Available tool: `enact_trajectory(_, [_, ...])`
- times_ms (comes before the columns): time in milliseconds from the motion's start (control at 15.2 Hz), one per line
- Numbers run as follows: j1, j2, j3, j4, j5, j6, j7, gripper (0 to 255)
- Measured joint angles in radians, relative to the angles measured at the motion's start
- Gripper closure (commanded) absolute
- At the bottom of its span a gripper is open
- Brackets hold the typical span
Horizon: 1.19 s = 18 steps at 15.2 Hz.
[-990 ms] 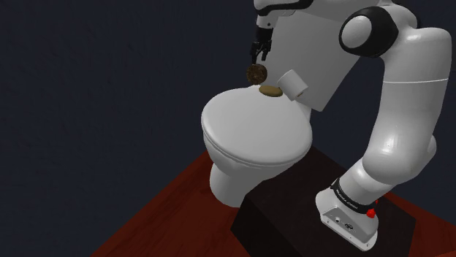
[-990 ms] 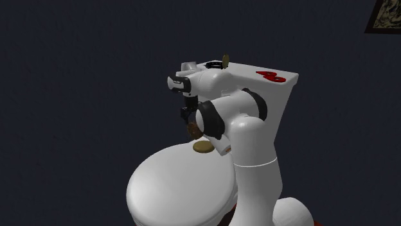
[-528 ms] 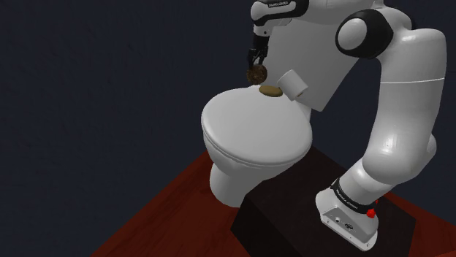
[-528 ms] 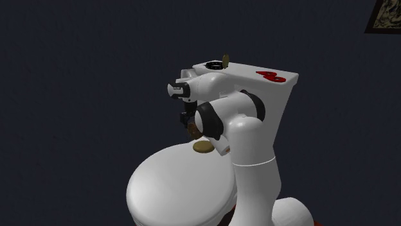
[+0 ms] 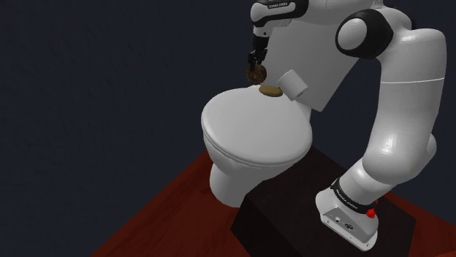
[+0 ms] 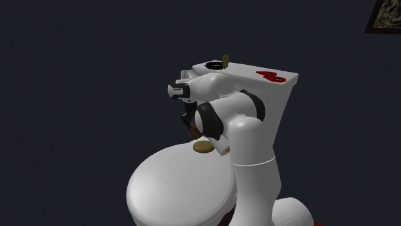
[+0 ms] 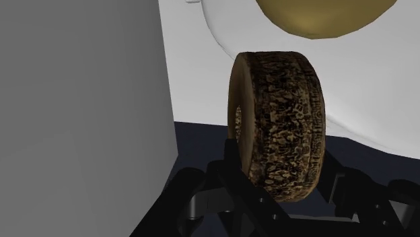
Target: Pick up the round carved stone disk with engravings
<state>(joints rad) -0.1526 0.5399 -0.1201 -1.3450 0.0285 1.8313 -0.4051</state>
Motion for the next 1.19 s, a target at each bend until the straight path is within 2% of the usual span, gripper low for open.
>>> enact_trajectory(594, [-0.005, -0.002, 0.004, 0.043, 0.001, -0.083, -0.004, 255])
enact_trajectory(792, [-0.008, 0.017, 0.005, 0.113, 0.003, -0.164, -0.004, 255])
enact_trajectory(1188, [-0.011, 0.014, 0.006, 0.178, 0.002, -0.214, -0.005, 255])
